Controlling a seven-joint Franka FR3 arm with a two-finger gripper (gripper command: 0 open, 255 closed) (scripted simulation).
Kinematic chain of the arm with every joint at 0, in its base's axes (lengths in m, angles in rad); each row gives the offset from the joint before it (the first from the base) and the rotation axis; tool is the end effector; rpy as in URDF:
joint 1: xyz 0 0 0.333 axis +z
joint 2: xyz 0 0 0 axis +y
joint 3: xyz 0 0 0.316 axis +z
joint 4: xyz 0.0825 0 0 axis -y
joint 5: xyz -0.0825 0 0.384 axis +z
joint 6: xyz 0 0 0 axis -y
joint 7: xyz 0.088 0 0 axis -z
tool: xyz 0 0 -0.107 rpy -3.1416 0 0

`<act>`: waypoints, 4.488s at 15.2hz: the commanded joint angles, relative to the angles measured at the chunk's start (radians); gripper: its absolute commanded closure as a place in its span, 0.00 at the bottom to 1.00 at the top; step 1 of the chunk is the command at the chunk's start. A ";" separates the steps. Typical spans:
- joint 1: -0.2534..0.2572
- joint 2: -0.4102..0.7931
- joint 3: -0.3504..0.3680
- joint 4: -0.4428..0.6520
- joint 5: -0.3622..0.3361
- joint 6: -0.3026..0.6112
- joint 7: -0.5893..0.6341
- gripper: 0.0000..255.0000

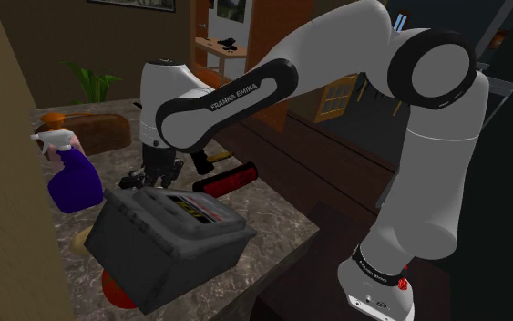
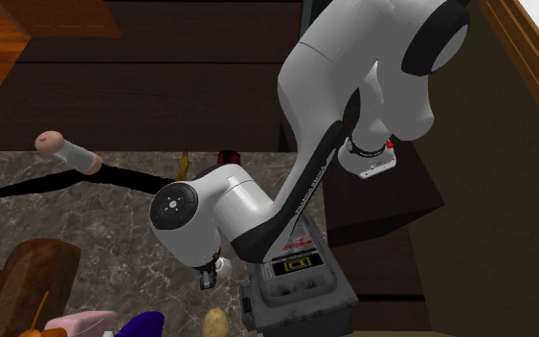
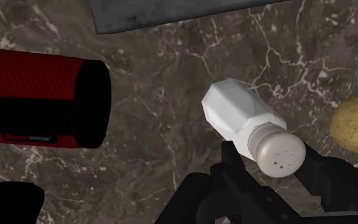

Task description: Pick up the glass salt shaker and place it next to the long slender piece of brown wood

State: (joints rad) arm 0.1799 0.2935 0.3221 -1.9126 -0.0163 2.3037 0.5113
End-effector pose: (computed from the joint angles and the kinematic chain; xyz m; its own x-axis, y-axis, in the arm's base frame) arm 0.5541 0.2916 0.3610 0.9980 -0.0208 0.0594 -0.0133 -0.9923 -0.1232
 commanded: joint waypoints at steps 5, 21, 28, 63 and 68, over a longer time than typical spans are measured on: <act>0.000 0.001 0.000 0.000 0.000 0.000 0.000 1.00; -0.009 -0.080 0.009 0.101 0.028 -0.179 -0.008 1.00; -0.011 -0.103 0.011 0.167 0.035 -0.267 -0.008 1.00; -0.127 0.072 -0.066 0.442 0.026 -0.385 -0.208 1.00; -0.128 0.080 -0.067 0.385 0.025 -0.321 -0.211 1.00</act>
State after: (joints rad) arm 0.0512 0.3711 0.2549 -1.5199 0.0092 1.9721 0.2991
